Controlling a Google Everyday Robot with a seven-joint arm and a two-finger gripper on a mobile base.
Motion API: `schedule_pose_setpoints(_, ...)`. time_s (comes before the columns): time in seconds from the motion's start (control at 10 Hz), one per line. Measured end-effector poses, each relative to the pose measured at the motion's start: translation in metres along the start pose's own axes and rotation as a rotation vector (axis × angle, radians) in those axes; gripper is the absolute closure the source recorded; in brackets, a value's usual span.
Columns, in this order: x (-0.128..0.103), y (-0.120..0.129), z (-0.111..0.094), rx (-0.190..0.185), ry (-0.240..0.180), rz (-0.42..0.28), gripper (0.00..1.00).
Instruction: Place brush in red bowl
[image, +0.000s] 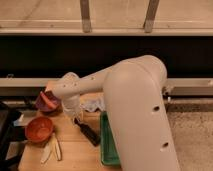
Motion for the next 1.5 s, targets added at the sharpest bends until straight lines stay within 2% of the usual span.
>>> schedule_pose_setpoints(0.2, -0.003, -0.002, -0.016, -0.015, -0.067, -0.025, 1.00)
schedule_pose_setpoints(0.4, -0.013, 0.013, -0.022, -0.038, -0.100, -0.102, 1.00)
schedule_pose_setpoints(0.6, -0.026, 0.048, -0.028, -0.067, -0.119, -0.238, 1.00)
schedule_pose_setpoints(0.8, -0.029, 0.079, -0.032, -0.100, -0.125, -0.358, 1.00)
schedule_pose_setpoints(0.9, -0.025, 0.095, -0.038, -0.123, -0.116, -0.445, 1.00)
schedule_pose_setpoints(1.2, -0.012, 0.119, -0.058, -0.183, -0.084, -0.622, 1.00)
schedule_pose_setpoints(1.5, 0.005, 0.141, -0.059, -0.260, 0.003, -0.838, 1.00)
